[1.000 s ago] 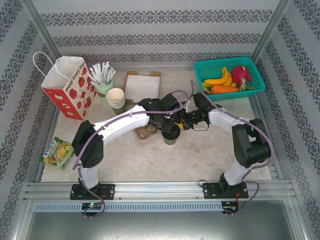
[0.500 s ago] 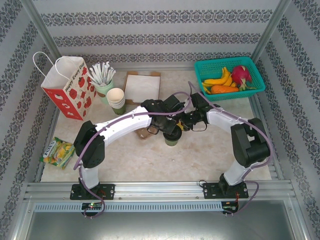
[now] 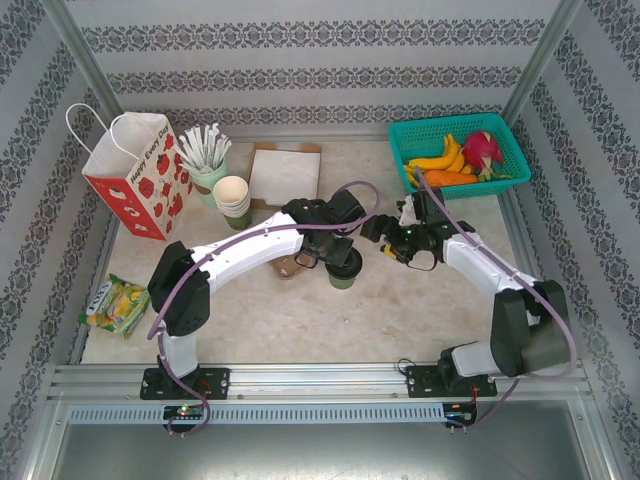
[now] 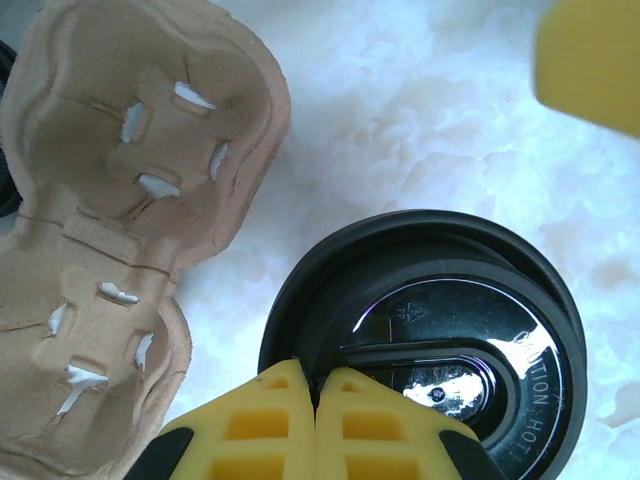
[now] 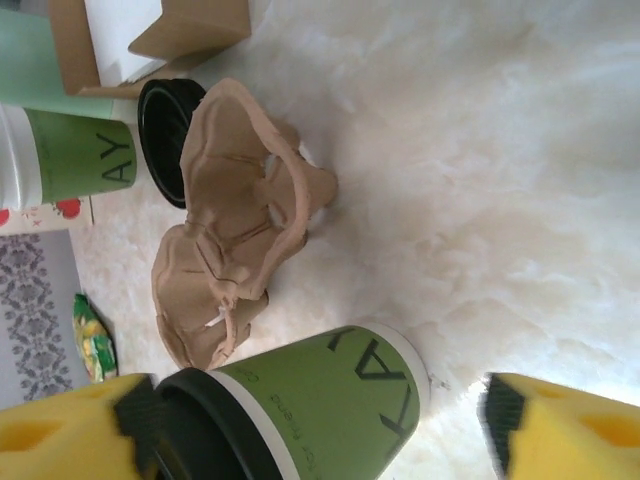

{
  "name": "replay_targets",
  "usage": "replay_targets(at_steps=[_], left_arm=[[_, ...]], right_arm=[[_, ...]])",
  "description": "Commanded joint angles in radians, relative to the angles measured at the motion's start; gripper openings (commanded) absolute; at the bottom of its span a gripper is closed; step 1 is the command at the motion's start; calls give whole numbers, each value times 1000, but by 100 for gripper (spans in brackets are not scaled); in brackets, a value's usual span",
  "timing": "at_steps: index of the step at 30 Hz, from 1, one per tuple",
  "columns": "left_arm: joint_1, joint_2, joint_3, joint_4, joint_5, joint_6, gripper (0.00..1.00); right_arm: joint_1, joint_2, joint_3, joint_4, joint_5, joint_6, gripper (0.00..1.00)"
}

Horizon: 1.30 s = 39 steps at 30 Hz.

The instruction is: Pack the takeout coffee

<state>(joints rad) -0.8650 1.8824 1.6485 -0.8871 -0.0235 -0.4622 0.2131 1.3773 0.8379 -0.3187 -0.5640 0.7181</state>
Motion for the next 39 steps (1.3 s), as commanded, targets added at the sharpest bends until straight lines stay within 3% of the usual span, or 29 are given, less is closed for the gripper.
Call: replay_targets(at_steps=[1, 10, 19, 27, 32, 37, 39], left_arm=[[-11, 25, 38, -39, -53, -55, 0], [-10, 61, 76, -72, -101, -170, 0], [-6, 120, 149, -115, -98, -226, 0], [10, 150, 156, -126, -58, -249, 0], [11, 160, 158, -126, -46, -253, 0], [11, 163, 163, -129, -43, -252, 0], [11, 164, 162, -128, -41, -252, 0]], right_arm=[[-4, -75, -36, 4, 89, 3, 98], [-9, -292, -163, 4, 219, 20, 98], [-5, -446, -321, 161, 37, 17, 97], [41, -466, -436, 375, 2, 96, 94], [95, -399, -432, 430, -44, 71, 89], [147, -347, -425, 454, 31, 64, 89], [157, -330, -436, 497, 48, 78, 81]])
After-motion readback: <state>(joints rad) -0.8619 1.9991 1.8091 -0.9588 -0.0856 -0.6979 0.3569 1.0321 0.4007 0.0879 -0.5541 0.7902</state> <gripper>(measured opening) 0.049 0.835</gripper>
